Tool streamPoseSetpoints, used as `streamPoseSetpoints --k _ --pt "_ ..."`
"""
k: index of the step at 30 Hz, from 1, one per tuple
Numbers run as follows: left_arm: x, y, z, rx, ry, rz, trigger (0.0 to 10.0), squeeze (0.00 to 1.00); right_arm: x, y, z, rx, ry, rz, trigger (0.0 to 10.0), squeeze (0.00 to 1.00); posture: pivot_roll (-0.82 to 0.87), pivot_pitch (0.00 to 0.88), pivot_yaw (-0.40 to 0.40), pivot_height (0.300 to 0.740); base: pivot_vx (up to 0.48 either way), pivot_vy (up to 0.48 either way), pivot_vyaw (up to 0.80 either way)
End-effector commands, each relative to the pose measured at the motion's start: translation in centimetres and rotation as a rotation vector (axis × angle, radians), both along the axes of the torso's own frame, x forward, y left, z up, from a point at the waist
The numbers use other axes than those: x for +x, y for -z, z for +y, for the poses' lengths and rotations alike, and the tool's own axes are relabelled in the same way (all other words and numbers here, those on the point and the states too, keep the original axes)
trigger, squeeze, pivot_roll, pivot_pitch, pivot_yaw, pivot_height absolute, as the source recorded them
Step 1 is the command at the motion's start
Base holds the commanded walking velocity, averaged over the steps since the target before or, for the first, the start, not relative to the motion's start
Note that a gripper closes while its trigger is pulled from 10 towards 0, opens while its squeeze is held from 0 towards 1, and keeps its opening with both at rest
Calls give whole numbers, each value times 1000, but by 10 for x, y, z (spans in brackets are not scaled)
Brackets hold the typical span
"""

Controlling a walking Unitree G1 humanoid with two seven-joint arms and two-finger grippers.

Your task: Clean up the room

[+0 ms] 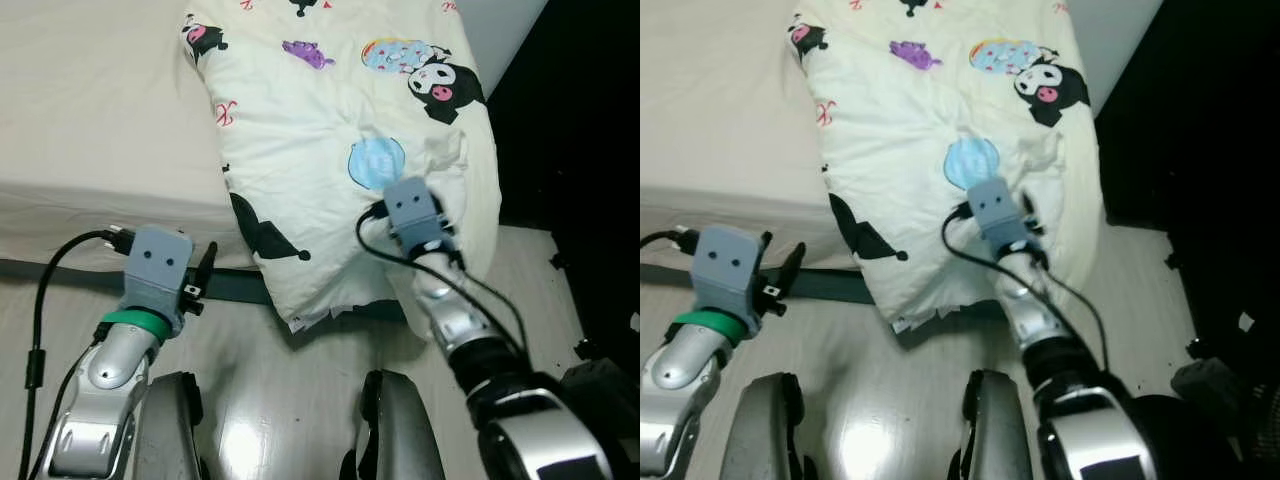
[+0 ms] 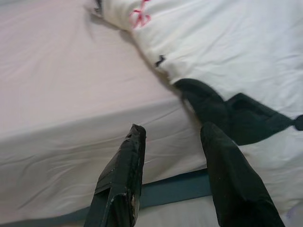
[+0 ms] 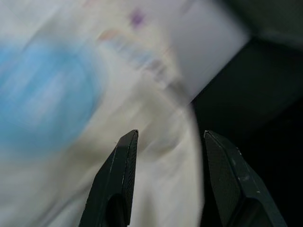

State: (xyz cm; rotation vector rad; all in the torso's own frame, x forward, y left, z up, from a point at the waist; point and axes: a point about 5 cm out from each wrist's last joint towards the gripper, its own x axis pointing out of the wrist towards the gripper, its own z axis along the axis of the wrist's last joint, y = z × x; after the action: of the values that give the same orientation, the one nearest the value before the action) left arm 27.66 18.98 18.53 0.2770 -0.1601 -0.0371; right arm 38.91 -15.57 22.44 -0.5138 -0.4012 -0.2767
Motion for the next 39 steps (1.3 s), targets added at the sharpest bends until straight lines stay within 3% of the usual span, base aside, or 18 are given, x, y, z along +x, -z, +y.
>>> streamPoseSetpoints --k 1,4,6,10,13,15,18,19,21,22,23,24,27,28,29,31,35,39 --pt "-5 5 4 5 -22 19 10000 0 -6 -7 -9 21 38 -72 10000 0 162 218 -72 515 0 0 0" --pt "-7 8 5 4 -28 24 10000 0 -13 -17 -19 3 93 -155 10000 0 158 216 -71 515 0 0 0" --pt "-5 8 4 -1 -22 27 10000 0 -7 2 -11 -51 99 -63 10000 0 138 212 -62 515 0 0 0" --pt "2 3 -4 -8 11 13 10000 0 2 34 25 -136 8 107 10000 0 137 213 -48 515 0 0 0" --pt "4 -1 -6 -12 21 4 10000 0 4 42 51 -182 -43 151 10000 0 143 216 -46 515 0 0 0" --pt "4 -1 -6 -12 21 4 10000 0 4 42 51 -182 -43 151 10000 0 143 216 -46 515 0 0 0" --pt "2 -6 -5 -27 11 -9 10000 0 2 48 95 -217 -172 236 10000 0 168 217 -57 515 0 0 0" --pt "2 -6 -5 -27 11 -9 10000 0 2 48 95 -217 -172 236 10000 0 168 217 -57 515 0 0 0" --pt "1 -7 -4 -30 6 -12 10000 0 -1 47 112 -189 -251 249 10000 0 180 218 -66 515 0 0 0" --pt "-2 -8 -3 -33 0 -16 10000 0 -7 43 139 -135 -401 265 10000 0 184 217 -70 515 0 0 0" --pt "-2 -8 -3 -33 0 -16 10000 0 -7 43 139 -135 -401 265 10000 0 184 217 -70 515 0 0 0" --pt "-4 -9 -1 -47 -3 -20 10000 0 -16 38 165 -58 -557 279 10000 0 183 216 -73 515 0 0 0" --pt "-6 -12 1 -65 -2 -26 10000 0 -25 35 185 -2 -696 294 10000 0 183 217 -74 515 0 0 0" --pt "-8 -18 4 -86 10 -40 10000 0 -38 37 207 38 -835 322 10000 0 174 215 -75 515 0 0 0" --pt "-8 -18 4 -86 10 -40 10000 0 -38 37 207 38 -835 322 10000 0 174 215 -75 515 0 0 0" --pt "-13 -44 14 -109 48 -106 10000 0 -74 55 244 137 -1154 461 10000 0 166 213 -74 515 0 0 0" --pt "-15 -74 27 -96 82 -175 10000 0 -108 60 256 276 -1426 523 10000 0 167 210 -76 515 0 0 0" --pt "-13 -82 31 -50 92 -188 10000 0 -106 57 247 341 -1396 494 10000 0 167 204 -78 515 0 0 0"
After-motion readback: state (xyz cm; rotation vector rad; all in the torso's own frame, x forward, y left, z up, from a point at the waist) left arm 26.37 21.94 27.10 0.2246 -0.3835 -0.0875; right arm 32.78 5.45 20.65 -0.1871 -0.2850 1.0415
